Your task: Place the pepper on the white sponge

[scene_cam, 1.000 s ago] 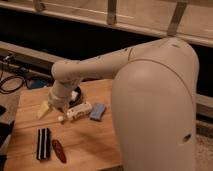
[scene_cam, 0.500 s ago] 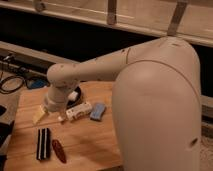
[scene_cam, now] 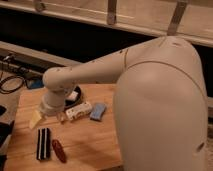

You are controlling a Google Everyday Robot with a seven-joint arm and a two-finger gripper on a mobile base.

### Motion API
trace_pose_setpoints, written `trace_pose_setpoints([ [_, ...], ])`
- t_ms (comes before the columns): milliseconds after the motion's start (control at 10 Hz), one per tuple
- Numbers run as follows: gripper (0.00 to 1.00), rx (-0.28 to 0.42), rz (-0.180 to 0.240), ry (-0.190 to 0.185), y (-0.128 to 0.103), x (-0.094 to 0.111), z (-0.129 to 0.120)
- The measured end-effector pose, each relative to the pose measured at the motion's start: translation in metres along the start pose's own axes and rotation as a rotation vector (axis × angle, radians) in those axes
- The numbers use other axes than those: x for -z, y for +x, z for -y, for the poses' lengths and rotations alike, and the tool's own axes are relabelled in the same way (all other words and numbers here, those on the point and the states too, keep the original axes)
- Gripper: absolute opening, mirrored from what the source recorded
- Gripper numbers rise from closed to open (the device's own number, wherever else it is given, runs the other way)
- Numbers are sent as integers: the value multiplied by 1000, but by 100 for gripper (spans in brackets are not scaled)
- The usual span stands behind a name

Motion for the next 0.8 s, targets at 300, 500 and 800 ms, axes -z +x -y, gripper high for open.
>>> trace_pose_setpoints([
  [300,75,-62,-38,-6,9,-16,19],
  [500,75,-117,-87,-15,20,-46,37],
  [800,75,-201,-138,-58,43,-71,52],
])
